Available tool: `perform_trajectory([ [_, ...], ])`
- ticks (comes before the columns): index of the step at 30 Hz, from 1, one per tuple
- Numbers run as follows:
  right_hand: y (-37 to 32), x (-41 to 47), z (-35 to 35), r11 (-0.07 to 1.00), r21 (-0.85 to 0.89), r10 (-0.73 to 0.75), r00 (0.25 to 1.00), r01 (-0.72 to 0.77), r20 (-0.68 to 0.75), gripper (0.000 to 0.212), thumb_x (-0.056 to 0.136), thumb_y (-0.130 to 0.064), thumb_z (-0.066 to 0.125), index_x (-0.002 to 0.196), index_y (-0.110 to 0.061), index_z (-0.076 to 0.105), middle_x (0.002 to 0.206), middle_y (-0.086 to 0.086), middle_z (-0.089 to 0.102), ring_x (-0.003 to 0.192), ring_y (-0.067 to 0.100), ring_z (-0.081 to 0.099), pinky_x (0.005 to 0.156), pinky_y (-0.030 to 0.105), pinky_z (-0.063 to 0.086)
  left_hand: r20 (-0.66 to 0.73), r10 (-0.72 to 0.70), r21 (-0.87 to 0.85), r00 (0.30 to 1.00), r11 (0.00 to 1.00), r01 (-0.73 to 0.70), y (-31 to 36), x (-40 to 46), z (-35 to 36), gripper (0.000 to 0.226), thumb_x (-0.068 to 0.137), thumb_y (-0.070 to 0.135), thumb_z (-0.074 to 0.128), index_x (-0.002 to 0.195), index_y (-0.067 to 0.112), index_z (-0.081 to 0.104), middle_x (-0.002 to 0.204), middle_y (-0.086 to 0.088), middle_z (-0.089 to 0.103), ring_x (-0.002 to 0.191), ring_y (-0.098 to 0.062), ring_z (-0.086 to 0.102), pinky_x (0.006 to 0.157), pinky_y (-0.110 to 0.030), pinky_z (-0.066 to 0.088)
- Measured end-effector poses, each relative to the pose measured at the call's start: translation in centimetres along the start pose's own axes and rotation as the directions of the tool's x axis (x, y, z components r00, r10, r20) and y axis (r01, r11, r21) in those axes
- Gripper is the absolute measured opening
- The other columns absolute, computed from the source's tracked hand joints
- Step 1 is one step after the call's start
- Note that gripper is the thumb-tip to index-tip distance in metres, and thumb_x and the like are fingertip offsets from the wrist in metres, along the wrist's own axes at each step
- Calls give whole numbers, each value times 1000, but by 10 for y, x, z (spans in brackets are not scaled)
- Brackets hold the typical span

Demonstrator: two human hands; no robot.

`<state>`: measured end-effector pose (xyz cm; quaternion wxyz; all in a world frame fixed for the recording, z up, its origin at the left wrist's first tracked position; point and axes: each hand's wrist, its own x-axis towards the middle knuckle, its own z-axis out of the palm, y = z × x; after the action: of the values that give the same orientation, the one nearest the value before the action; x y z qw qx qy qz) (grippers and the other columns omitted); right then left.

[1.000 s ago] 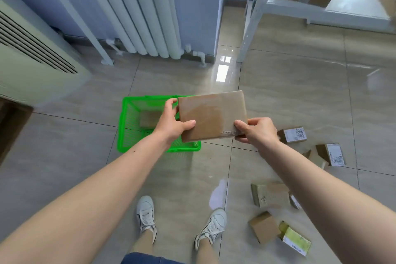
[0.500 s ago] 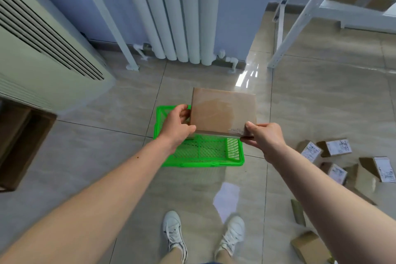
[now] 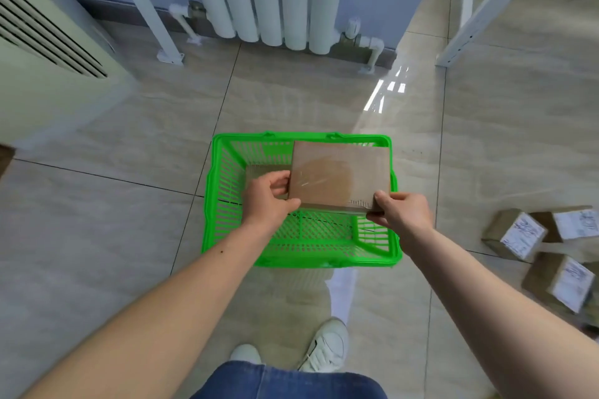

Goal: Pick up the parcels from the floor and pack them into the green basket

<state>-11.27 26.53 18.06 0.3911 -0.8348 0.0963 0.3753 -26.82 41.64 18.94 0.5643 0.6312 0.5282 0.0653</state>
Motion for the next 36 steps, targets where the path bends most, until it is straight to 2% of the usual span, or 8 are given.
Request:
perform_trajectory([
  [6, 56, 88, 57, 992, -122, 14, 1000, -14, -5, 23, 75, -12, 53, 55, -8, 64, 60, 12, 71, 70, 35, 74, 81, 53, 58, 42, -33, 98, 999, 995, 29, -84, 76, 39, 69, 63, -6, 84, 127, 7, 62, 119, -7, 69, 100, -15, 65, 91, -26, 51],
  [10, 81, 135, 90, 977, -212, 0, 1000, -2, -7, 16, 74, -13, 55, 66, -3, 65, 79, 20, 74, 81, 41, 71, 82, 53, 58, 38, -64, 112, 997, 992, 59, -132, 116, 59, 67, 62, -7, 84, 124, 6, 63, 113, -9, 69, 94, -17, 63, 90, -31, 53],
  [13, 101, 167, 107, 971, -237, 10, 1000, -16, -26, 23, 73, -15, 54, 76, 3, 68, 76, 20, 74, 77, 40, 72, 77, 51, 60, 64, -75, 168, 995, 984, 63, -158, 141, 73, 74, 62, -6, 85, 130, 8, 58, 103, -5, 67, 94, -20, 63, 89, -33, 54],
  [21, 116, 209, 129, 965, -261, -28, 997, 9, -70, 15, 70, -3, 54, 77, 2, 66, 81, 23, 74, 80, 40, 72, 78, 51, 60, 107, 67, 457, 992, 883, -108, -180, 179, 100, 90, 65, 8, 84, 144, 20, 43, 107, -2, 66, 92, -20, 65, 89, -40, 57],
  [23, 117, 220, 136, 971, -236, -48, 996, 31, -69, 35, 69, -4, 53, 101, 6, 63, 94, 24, 71, 85, 42, 70, 77, 53, 59, 117, 89, 489, 989, 861, -136, -180, 185, 105, 90, 67, 8, 83, 145, 20, 40, 115, -5, 65, 98, -24, 65, 92, -42, 56],
  [27, 124, 229, 142, 975, -220, -64, 994, 44, -84, 60, 85, -3, 48, 139, 0, 23, 120, 25, 58, 105, 43, 64, 87, 53, 56, 149, 125, 546, 981, 817, -187, -182, 186, 113, 83, 70, 11, 80, 144, 15, 42, 115, -8, 61, 99, -24, 61, 97, -41, 52],
  [31, 129, 231, 142, 963, -262, -97, 990, 68, -100, 42, 87, -2, 47, 125, 2, 31, 119, 28, 57, 107, 44, 59, 90, 56, 52, 159, 158, 573, 975, 789, -221, -180, 187, 116, 74, 69, 13, 82, 136, 10, 51, 102, -2, 51, 90, -19, 55, 96, -37, 52],
  [36, 128, 221, 141, 959, -267, -115, 990, 89, -83, 44, 85, -5, 48, 127, -2, 35, 121, 24, 59, 108, 43, 62, 90, 51, 54, 109, 182, 560, 977, 801, -211, -177, 178, 112, 84, 73, 18, 81, 145, 16, 40, 115, -7, 55, 95, -18, 54, 99, -36, 49],
])
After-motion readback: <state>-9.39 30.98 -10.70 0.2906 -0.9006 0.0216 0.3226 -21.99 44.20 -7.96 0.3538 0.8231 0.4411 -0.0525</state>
